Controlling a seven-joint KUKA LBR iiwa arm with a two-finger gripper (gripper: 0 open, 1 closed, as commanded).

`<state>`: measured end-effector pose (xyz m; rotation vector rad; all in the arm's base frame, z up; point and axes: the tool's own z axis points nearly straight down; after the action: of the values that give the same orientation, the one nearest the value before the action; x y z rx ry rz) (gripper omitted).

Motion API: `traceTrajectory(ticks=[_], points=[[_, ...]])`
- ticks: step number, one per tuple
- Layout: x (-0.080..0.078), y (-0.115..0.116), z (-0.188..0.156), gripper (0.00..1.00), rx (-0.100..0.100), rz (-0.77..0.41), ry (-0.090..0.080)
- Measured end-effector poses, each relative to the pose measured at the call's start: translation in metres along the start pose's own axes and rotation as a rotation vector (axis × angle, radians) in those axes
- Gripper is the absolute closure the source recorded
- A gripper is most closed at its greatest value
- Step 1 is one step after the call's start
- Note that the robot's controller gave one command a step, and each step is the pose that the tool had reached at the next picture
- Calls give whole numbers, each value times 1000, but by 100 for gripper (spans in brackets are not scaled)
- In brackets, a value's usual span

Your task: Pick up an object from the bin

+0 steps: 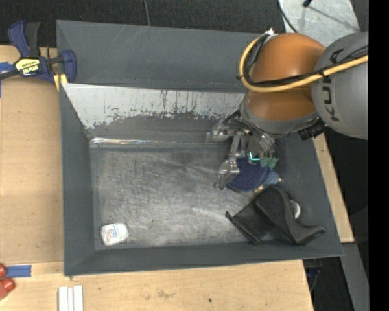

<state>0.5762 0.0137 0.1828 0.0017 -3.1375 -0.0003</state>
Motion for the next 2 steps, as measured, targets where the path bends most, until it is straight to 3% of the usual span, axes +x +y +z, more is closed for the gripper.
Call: traceTrajectory(ticks=[1,2], points=[[-27,-166,26,0,6,-268,-10],[-33,-158,84,0,14,-382,-35]])
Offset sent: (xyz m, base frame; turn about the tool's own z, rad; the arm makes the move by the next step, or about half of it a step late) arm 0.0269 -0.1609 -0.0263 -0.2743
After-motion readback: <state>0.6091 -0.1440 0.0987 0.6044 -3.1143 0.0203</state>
